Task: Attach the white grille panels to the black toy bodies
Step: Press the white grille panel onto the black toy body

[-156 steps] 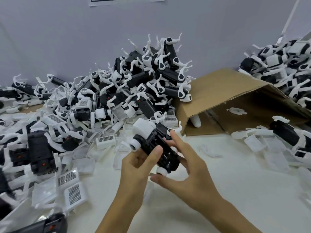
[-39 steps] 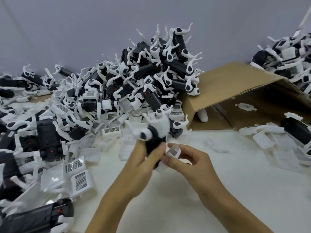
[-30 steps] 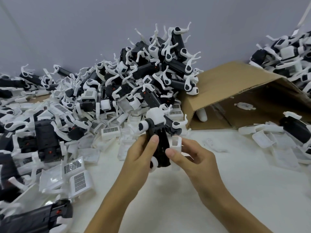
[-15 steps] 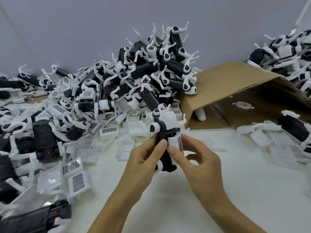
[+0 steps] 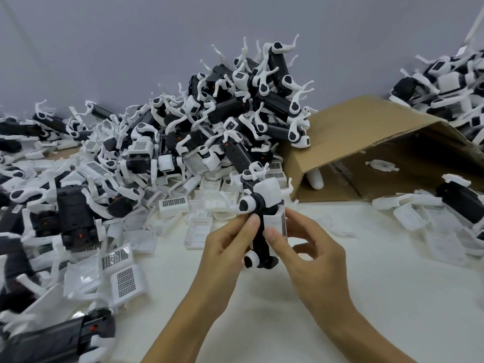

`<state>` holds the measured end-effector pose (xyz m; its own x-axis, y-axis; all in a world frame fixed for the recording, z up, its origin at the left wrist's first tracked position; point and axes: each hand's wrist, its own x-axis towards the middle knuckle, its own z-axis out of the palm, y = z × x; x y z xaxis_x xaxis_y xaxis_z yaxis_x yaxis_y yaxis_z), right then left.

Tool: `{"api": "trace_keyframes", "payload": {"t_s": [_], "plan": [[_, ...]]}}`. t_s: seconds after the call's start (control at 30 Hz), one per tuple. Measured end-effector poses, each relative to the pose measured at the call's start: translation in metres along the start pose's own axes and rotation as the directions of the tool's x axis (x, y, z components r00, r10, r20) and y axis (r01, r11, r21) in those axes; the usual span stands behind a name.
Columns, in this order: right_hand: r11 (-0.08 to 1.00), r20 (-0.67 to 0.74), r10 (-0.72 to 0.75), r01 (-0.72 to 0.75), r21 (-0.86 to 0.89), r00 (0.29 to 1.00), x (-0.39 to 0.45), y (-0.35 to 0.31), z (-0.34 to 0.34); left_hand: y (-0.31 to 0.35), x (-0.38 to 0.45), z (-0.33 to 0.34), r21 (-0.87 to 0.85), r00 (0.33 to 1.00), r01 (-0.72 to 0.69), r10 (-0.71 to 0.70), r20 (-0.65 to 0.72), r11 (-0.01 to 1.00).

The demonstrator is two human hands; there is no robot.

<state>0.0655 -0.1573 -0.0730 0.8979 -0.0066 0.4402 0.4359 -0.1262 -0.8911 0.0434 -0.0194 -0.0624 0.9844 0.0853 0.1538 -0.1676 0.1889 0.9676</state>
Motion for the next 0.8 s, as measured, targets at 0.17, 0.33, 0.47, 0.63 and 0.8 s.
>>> {"api": "trace_keyframes", "payload": {"t_s": [0.17,0.33,0.47,0.63,0.8], "plan": [[0.984,-0.075,-0.135,0.124,-0.128,0.988,-0.003,-0.003,0.000,-0.002,0.001,0.004,-0.014,1.000,0.000,0.000,0.019,1.000],[0.996,-0.126,-0.086,0.085,-0.007,0.988,-0.004,-0.006,0.000,0.003,0.000,0.009,-0.222,0.999,0.012,-0.005,0.032,0.975],[0.997,-0.046,-0.069,0.068,-0.022,0.997,-0.003,-0.006,0.000,0.002,-0.001,0.010,-0.206,1.000,0.017,-0.014,0.014,0.978],[1.000,0.033,0.002,-0.002,0.007,0.999,0.002,-0.004,-0.004,0.002,-0.002,0.003,-0.051,1.000,-0.015,0.014,-0.011,0.999],[0.996,0.162,-0.032,0.045,-0.078,0.986,-0.002,-0.002,0.000,-0.001,-0.002,0.003,0.095,0.998,-0.017,0.023,-0.066,0.995]]}}
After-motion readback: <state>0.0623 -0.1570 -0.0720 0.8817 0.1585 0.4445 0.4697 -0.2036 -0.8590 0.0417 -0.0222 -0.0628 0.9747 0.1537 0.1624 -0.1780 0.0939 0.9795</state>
